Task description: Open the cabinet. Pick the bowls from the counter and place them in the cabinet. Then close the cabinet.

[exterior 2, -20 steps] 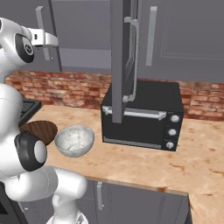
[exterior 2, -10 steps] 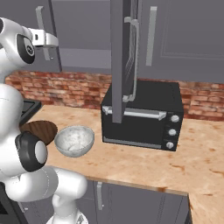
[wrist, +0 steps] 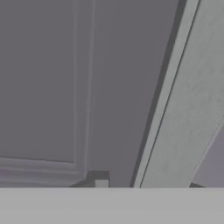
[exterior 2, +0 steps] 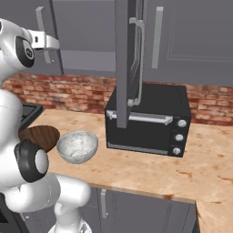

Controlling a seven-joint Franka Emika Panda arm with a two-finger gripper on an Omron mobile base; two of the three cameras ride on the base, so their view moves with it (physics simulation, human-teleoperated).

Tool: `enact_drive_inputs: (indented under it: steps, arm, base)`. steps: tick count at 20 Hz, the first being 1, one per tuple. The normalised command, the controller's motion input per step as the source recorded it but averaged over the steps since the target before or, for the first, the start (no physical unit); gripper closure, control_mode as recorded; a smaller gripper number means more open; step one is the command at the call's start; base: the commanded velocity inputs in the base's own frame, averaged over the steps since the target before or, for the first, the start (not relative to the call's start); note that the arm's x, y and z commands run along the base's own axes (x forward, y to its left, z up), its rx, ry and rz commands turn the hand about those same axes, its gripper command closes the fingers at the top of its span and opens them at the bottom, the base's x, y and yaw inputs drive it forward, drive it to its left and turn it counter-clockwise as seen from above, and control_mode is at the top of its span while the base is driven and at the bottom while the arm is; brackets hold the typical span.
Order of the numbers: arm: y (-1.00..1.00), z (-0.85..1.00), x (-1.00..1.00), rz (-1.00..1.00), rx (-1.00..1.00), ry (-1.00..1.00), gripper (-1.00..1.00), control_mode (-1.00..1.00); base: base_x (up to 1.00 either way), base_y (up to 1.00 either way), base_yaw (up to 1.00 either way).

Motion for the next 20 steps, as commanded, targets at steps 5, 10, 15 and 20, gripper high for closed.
enact_drive_inputs:
  steps: [5, 10, 15, 20]
  arm:
    - [0.4, 0.0, -0.37, 0.0, 0.0, -0.02, 1.0, -1.0]
    - [0.54, 0.0, -0.57, 0.0, 0.0, -0.06, 1.0, -1.0]
    - [0.54, 0.0, -0.71, 0.0, 0.0, -0.08, 1.0, -1.0]
    - [0.49, 0.0, -0.76, 0.0, 0.0, -0.03, 1.0, -1.0]
  base:
    - [0.0, 0.0, 0.0]
    - [0.0, 0.0, 0.0]
    - [0.0, 0.0, 0.0]
    - [0.0, 0.0, 0.0]
